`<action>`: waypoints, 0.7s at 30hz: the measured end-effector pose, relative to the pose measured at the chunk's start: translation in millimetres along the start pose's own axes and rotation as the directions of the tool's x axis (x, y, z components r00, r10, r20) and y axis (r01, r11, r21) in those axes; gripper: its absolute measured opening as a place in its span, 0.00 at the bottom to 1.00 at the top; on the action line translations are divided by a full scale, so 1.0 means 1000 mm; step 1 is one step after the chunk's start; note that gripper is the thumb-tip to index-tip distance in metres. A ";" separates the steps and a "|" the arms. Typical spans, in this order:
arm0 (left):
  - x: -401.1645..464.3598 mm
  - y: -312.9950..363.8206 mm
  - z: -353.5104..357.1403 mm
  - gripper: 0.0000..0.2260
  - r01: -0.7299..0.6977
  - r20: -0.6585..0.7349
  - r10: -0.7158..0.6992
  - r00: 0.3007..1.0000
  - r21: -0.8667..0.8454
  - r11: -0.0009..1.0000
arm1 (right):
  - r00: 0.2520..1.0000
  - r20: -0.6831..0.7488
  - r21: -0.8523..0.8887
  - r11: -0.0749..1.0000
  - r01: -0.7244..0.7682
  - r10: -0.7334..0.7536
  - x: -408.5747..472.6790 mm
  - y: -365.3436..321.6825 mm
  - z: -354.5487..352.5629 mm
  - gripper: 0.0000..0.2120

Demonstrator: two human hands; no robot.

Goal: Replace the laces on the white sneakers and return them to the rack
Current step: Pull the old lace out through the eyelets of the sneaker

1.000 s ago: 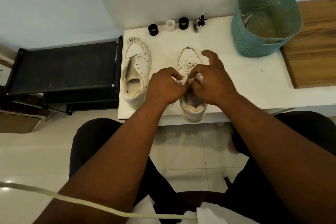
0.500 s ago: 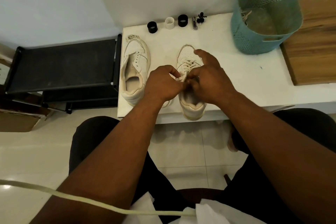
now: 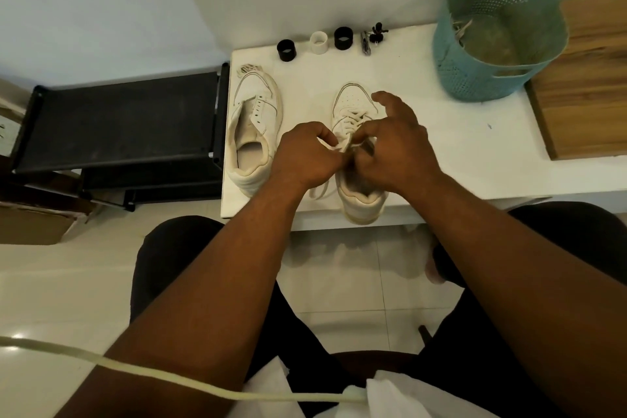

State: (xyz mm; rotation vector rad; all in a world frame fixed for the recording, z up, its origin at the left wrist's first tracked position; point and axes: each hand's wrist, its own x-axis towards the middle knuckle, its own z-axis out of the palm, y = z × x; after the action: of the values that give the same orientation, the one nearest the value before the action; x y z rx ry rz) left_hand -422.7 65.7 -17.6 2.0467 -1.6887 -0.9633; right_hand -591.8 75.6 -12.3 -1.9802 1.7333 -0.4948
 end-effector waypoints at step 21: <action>0.002 -0.002 0.003 0.16 0.059 0.043 -0.055 0.998 -0.088 0.994 | 0.999 -0.046 -0.015 1.000 0.019 -0.020 0.005 0.011 -0.001 0.04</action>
State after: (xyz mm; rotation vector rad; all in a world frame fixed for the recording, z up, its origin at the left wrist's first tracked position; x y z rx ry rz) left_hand -423.2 64.7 -21.3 2.0406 -1.5850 -1.0849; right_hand -600.2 69.1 -17.8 -2.0128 1.7515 -0.5394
